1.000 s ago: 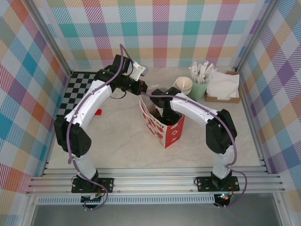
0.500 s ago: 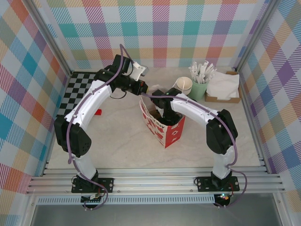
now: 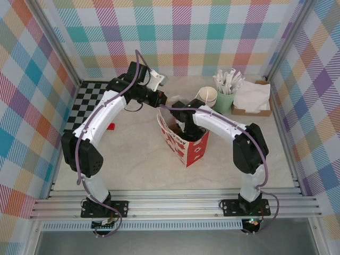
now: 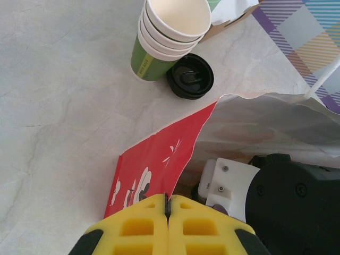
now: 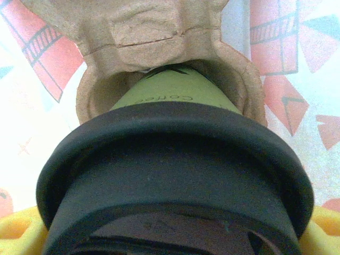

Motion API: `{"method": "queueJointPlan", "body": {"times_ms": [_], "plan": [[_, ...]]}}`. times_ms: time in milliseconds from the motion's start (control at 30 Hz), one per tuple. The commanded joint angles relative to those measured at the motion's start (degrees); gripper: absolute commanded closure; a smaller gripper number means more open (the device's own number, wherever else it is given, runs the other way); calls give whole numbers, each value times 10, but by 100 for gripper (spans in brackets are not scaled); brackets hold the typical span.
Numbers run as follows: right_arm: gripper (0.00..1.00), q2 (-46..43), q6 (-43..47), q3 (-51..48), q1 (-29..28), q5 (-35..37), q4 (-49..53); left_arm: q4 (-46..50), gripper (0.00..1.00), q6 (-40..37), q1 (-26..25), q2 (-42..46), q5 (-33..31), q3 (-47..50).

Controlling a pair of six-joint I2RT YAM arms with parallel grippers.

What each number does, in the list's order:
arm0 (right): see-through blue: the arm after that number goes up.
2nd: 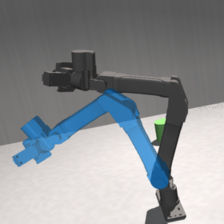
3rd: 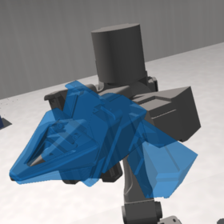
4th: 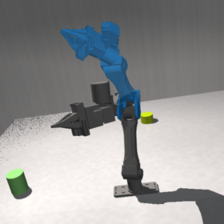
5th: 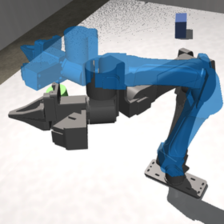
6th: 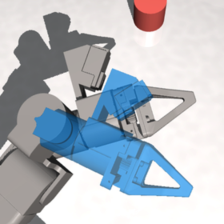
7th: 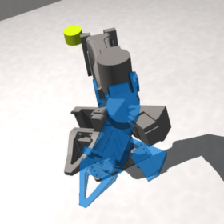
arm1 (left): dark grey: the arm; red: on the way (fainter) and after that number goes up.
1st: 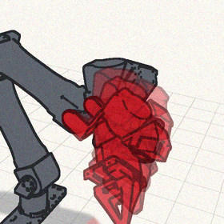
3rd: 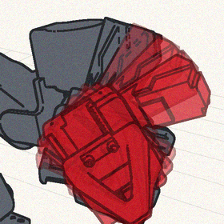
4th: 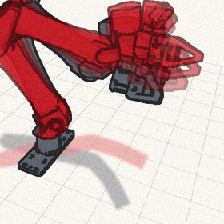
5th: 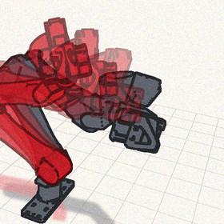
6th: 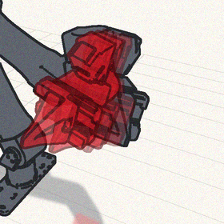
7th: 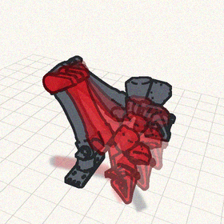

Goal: Pack the takeout coffee

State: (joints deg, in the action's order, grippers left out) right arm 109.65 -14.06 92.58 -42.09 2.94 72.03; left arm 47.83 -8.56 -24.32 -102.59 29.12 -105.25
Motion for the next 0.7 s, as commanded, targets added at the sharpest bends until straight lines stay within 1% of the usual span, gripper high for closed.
{"method": "queueJointPlan", "body": {"times_ms": [0,667], "plan": [[64,42,8,-21,7,11,-25,5,100,3,-4,-2,16,-7],[46,18,-2,17,7,0,-6,5,100,5,-4,-7,27,-8]]}}
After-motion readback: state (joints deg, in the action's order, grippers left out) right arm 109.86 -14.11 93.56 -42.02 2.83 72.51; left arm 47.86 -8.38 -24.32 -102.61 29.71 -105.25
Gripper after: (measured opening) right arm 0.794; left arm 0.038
